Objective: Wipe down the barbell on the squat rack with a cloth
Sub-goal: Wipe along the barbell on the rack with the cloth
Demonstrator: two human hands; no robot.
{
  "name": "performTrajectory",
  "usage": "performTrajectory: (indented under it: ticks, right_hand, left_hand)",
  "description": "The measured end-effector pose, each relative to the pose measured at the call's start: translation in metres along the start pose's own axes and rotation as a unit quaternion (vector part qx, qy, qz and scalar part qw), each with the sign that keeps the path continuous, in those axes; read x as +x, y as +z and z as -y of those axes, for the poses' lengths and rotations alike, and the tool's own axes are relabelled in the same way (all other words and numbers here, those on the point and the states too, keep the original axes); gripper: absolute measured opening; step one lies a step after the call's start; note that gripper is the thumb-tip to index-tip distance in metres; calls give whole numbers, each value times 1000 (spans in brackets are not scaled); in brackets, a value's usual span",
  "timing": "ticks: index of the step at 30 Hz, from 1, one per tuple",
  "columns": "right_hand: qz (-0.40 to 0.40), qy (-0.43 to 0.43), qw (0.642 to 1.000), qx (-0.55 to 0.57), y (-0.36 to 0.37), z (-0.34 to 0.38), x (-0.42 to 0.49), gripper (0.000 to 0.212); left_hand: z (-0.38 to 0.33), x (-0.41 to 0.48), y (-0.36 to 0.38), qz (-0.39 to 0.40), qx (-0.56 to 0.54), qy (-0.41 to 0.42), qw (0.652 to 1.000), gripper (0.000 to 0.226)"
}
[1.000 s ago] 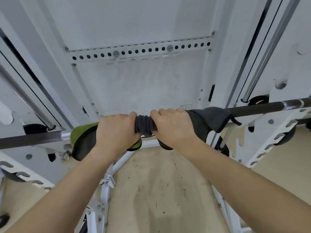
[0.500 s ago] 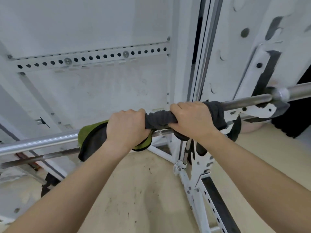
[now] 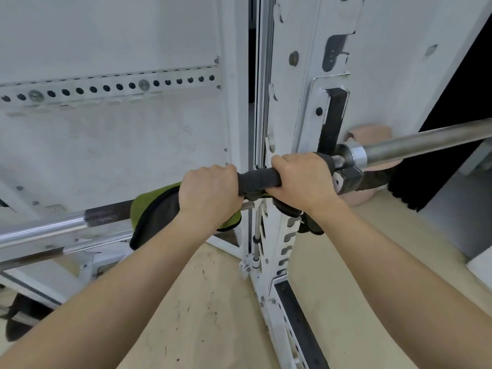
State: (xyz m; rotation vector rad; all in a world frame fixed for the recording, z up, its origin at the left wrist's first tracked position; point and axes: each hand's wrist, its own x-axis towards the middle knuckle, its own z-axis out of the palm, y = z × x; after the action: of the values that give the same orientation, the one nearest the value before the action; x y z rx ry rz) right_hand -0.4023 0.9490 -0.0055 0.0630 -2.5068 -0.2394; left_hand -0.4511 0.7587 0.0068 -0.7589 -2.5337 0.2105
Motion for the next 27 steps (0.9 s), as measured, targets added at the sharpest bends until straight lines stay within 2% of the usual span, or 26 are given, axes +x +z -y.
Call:
performTrajectory:
  ticks: [3,10,17,23,27]
  right_hand:
    - [-16,28,999,4,1,11,1,37]
    - [-6,45,999,7,5,50,12,22]
    - [6,8,1000,29,-1,122,30,25]
    - [7,-23,999,25,-5,201,50,28]
    - [-11,-52,997,57,-3,206,51,28]
  left_hand:
    - [9,-5,-1,-7,-1,24,1000,32]
    - [54,-28,-2,5,3,40,999,26]
    - [107,-54,-2,11,-7,21,1000,23]
    - [168,-87,4,16,29,-8,999,33]
    - [167,-83,6,8,27,2,1000,33]
